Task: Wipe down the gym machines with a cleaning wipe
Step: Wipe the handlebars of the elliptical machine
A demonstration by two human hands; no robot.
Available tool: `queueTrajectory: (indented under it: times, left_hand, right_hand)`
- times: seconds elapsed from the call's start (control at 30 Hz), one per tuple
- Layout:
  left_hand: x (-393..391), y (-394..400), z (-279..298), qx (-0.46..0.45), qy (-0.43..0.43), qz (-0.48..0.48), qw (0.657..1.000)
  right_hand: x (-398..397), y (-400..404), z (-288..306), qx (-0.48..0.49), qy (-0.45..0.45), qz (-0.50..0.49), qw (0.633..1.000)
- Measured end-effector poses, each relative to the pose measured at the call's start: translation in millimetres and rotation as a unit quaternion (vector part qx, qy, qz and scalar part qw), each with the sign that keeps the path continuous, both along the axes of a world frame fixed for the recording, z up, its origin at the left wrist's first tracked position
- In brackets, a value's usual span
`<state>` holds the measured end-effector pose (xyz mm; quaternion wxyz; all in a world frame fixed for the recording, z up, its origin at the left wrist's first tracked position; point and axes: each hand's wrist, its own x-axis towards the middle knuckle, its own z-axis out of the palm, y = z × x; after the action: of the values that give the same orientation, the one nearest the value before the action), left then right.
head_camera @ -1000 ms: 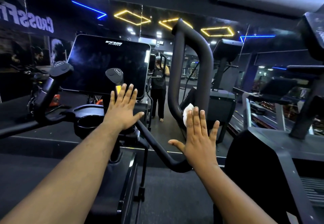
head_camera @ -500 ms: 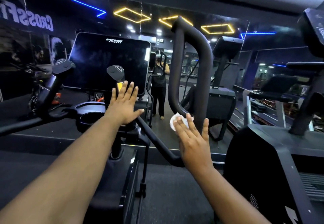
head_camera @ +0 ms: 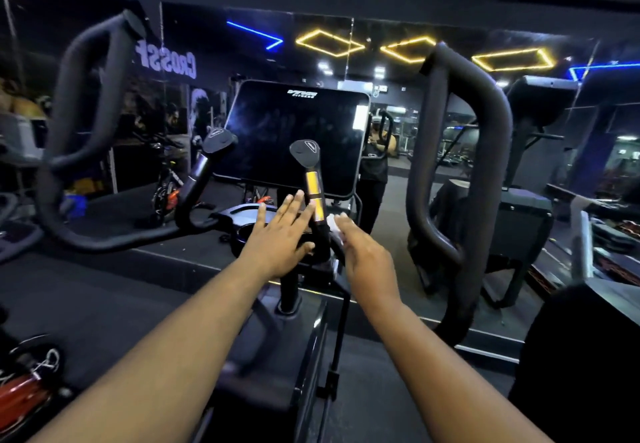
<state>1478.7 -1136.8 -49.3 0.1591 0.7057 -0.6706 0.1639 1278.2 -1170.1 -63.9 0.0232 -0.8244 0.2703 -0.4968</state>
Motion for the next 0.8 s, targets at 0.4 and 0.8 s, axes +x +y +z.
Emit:
queueTrajectory:
  times: [0.4, 0.8]
  left_hand:
    - [30.4, -17.9, -14.6, -0.151, 0.063, -0.036, 0.986]
    - [36.5, -35.8, 25.7, -0.181, 0.148, -0.038, 0.972]
  right_hand:
    - [75.5, -65.3, -40.7, -0.076, 0.131, -0.019, 0.988]
    - [76.2, -76.4, -9.1, -0.093, 0.224, -0.084, 0.966]
